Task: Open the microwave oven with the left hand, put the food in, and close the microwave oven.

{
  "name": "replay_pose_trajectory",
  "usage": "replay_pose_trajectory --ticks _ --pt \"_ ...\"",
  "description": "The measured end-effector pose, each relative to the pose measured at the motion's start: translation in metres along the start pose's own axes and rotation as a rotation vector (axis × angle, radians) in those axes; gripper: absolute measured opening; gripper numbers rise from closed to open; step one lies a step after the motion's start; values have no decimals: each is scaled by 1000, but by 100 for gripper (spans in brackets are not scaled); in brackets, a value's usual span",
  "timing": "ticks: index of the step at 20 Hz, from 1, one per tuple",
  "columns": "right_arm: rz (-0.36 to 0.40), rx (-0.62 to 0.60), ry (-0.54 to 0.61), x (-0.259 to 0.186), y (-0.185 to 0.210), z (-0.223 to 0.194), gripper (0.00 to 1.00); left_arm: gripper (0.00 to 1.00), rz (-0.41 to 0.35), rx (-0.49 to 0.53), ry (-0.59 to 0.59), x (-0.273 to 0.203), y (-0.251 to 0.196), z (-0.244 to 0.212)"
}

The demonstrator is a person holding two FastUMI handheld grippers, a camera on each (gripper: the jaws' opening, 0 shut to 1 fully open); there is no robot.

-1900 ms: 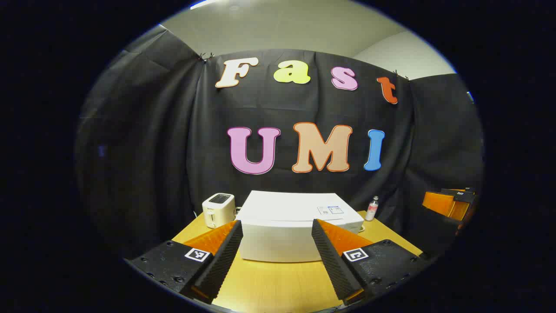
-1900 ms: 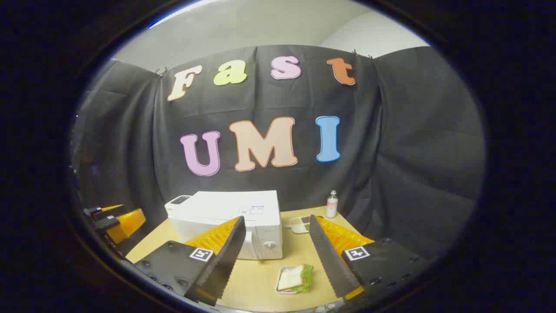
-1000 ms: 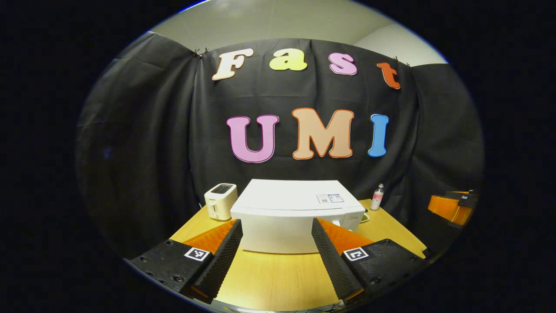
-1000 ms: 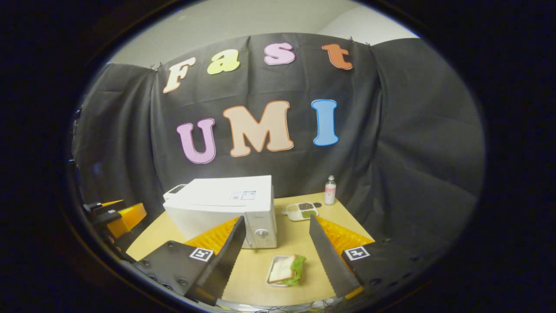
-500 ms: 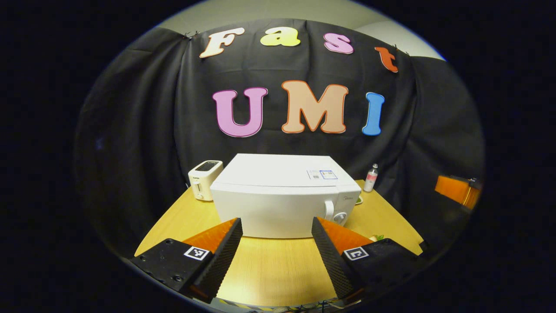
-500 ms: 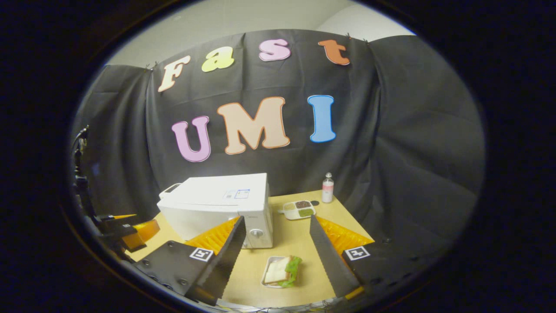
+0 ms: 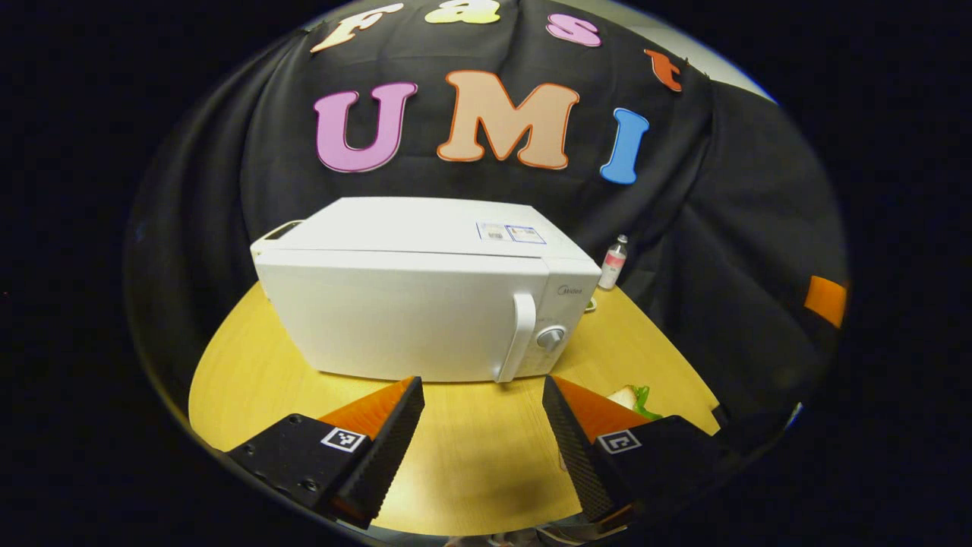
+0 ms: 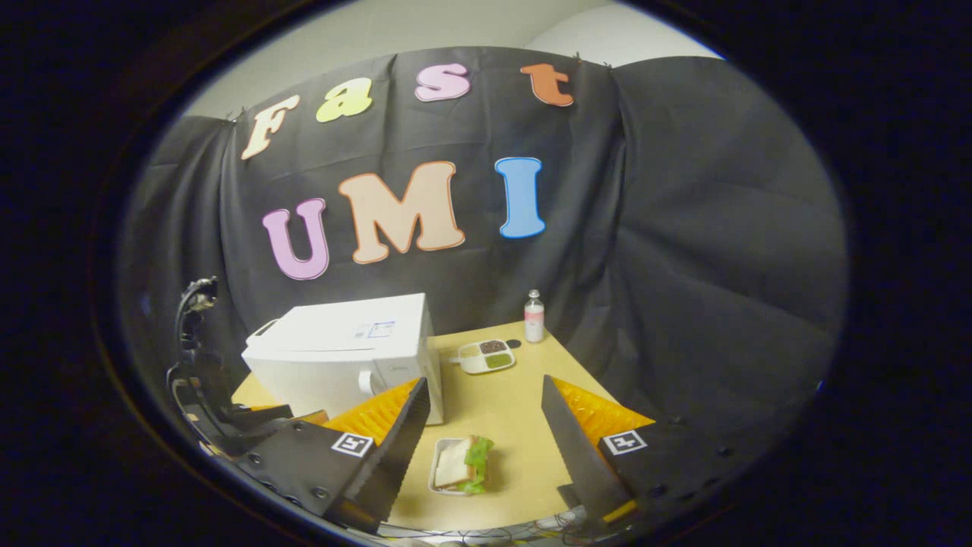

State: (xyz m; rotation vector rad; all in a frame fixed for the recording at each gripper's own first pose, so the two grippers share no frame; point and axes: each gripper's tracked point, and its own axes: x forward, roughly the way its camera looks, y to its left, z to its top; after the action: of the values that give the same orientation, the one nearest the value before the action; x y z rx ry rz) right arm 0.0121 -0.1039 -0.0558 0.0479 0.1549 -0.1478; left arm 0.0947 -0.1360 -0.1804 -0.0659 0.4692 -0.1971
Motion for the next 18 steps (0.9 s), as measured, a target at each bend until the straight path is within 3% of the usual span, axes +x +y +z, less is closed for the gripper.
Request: replay_pose_trajectory --ticks 5,6,7,9,10,11,12,13,16,18 --pt "-44 39 20 -9 -13 -10 94 95 -45 -29 82 45 -16 -18" --pt "-50 45 25 -10 -14 -12 94 100 -48 -32 98 52 -17 -21" --pt "-57 48 28 -12 -16 -15 94 92 -51 -34 102 59 -18 -21" --pt "-71 50 35 -15 -21 -18 91 89 -49 -31 119 71 -22 -24" --pt "-77 53 39 -16 -23 -20 94 94 -51 -29 128 81 -24 -25" --pt "-81 57 45 -17 -26 -22 94 89 -55 -25 141 88 -25 -26" --pt "-85 59 54 -18 -27 -24 94 94 -58 -21 153 94 -27 -27" --pt "-90 59 63 -18 -30 -27 93 88 -59 -16 155 99 -29 -27" --pt "-94 64 78 -20 -32 -31 92 88 -55 3 176 114 -31 -31" --pt "-81 81 90 -20 -30 -31 94 82 -47 14 189 119 -29 -34"
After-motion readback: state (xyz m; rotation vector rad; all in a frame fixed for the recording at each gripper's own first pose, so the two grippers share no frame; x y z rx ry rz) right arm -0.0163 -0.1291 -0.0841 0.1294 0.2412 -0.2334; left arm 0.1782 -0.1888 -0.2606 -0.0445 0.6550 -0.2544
